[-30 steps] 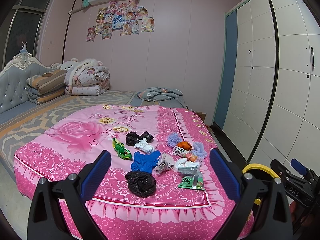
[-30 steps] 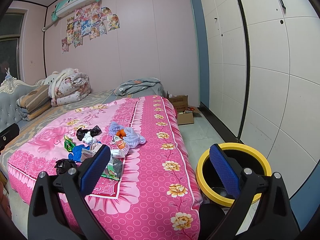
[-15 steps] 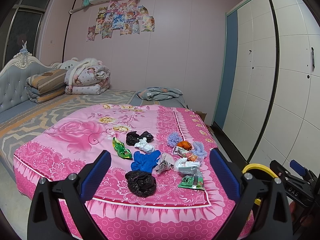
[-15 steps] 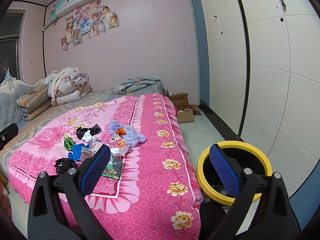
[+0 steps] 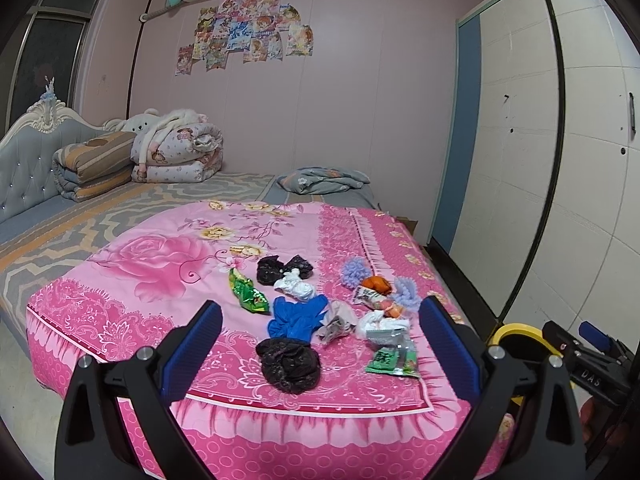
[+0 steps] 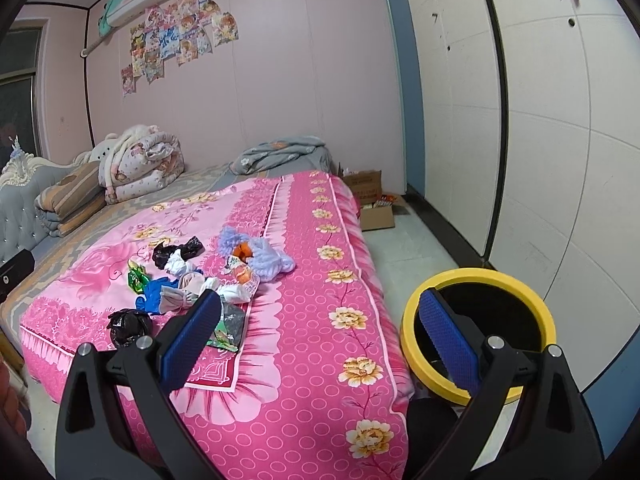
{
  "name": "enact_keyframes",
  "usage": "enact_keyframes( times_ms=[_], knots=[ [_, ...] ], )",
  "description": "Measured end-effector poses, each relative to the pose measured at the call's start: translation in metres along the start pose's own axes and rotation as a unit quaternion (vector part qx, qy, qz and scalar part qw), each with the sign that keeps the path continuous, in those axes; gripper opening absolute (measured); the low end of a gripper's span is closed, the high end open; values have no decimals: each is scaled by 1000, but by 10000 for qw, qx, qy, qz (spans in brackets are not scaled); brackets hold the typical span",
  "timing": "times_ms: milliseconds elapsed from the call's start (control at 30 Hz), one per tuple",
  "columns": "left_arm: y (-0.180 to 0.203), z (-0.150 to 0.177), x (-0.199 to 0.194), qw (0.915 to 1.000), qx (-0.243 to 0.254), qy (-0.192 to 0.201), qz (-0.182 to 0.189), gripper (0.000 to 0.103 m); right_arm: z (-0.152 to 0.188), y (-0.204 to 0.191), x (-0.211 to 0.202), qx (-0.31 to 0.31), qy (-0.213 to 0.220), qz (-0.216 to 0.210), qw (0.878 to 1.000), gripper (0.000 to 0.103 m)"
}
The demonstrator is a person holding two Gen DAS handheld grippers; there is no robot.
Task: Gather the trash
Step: 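Grasp the green wrapper with the left tool while the right tool grasps the lavender fluff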
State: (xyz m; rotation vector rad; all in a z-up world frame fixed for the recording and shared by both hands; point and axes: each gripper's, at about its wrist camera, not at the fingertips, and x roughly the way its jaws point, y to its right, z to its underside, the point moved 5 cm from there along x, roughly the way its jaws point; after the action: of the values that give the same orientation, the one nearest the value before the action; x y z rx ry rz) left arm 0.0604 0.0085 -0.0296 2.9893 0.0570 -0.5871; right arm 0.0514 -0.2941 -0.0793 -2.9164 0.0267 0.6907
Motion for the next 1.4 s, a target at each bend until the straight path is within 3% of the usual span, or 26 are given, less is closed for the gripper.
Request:
enact_keyframes(
  times_ms=[267, 433, 633, 800, 933, 1067, 1167, 1400],
  knots=[
    [-26, 2, 35, 9992, -101, -376, 98, 95, -11, -6, 47, -243, -249, -236, 9991, 95],
    [-50, 6, 69, 9977, -205, -649, -29, 95, -24, -12, 85, -386, -294, -256, 9985, 95],
    [-87, 5, 123, 9918, -568, -1132, -179, 95, -40, -23, 141, -352, -690, -457, 9960, 95],
    [-107, 1, 167, 9867, -687, -1448, -284, 95, -51, -46, 186, -765, -808, -485, 9926, 95],
    [-115, -1, 199, 9835, -685, -1628, -383, 95, -51, -56, 228, -820, -1208, -481, 9881, 95],
    [-122, 3, 228, 9791, -615, -1873, -503, 95, -48, -70, 259, -1083, -1322, -511, 9840, 95],
    [-129, 8, 249, 9748, -714, -2053, -511, 95, -45, -73, 279, -913, -1570, -730, 9806, 95],
    [-136, 21, 281, 9708, -858, -2186, -489, 95, -38, -80, 303, -873, -1631, -792, 9795, 95]
  ],
)
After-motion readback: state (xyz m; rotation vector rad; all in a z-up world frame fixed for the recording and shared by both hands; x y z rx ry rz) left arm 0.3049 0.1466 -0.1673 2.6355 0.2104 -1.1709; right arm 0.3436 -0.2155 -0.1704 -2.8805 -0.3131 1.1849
